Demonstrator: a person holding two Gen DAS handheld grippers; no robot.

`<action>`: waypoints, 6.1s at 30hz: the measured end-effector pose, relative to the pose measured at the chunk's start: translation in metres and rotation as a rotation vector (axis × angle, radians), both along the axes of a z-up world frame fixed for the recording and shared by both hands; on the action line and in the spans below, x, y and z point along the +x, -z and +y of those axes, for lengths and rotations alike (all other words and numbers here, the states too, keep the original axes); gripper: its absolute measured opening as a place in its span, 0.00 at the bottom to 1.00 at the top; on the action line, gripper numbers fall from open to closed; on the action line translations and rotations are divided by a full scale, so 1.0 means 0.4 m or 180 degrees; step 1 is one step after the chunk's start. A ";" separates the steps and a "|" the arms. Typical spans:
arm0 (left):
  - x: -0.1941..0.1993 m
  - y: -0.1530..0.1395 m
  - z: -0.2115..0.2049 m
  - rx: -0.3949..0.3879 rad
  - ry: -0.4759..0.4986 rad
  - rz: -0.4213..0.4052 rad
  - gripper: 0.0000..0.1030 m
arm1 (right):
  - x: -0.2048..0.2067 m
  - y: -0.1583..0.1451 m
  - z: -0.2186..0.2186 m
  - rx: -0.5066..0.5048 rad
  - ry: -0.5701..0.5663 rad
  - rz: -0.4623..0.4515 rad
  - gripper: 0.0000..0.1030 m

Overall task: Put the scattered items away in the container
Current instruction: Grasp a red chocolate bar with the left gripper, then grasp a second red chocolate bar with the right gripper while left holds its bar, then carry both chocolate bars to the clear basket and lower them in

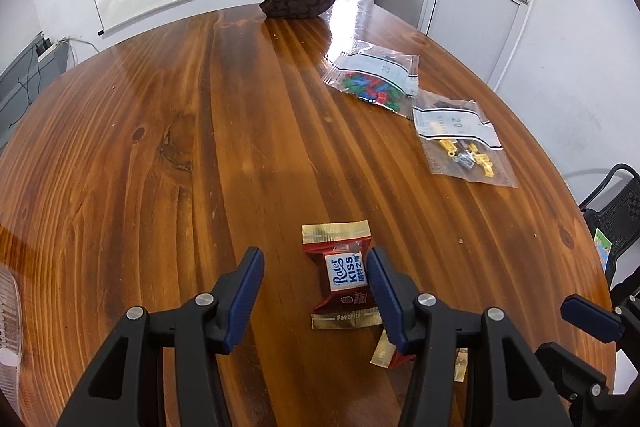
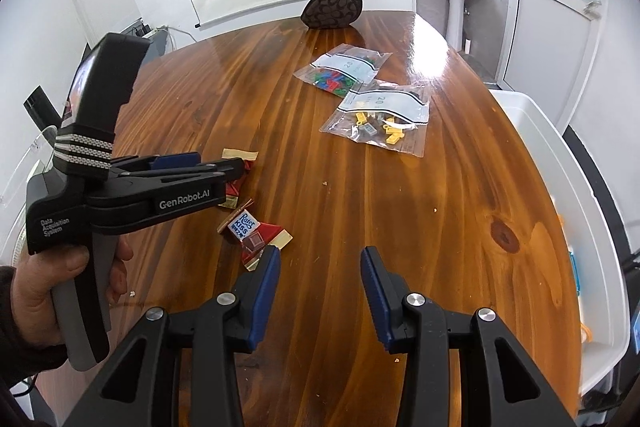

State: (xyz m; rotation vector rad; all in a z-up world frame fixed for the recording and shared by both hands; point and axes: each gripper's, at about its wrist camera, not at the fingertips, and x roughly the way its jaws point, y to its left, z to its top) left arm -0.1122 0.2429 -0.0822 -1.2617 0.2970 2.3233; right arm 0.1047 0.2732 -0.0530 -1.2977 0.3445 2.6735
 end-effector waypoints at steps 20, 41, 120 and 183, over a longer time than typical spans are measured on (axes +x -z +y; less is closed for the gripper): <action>0.023 0.014 -0.138 0.0016 -0.0239 0.0050 0.24 | -0.073 0.009 -0.066 0.0070 -0.0524 -0.0038 0.50; 0.069 0.002 -0.267 0.0076 -0.0607 0.0130 0.24 | -0.186 0.079 -0.110 0.0246 -0.0971 -0.0289 0.49; 0.107 0.024 -0.366 -0.0039 -0.0581 0.0246 0.24 | -0.114 -0.006 -0.218 0.0350 -0.0532 0.0050 0.33; 0.234 -0.223 -1.141 -0.0005 -0.2713 0.1070 0.24 | -0.430 -0.148 -1.116 -0.0119 -0.2723 0.0650 0.35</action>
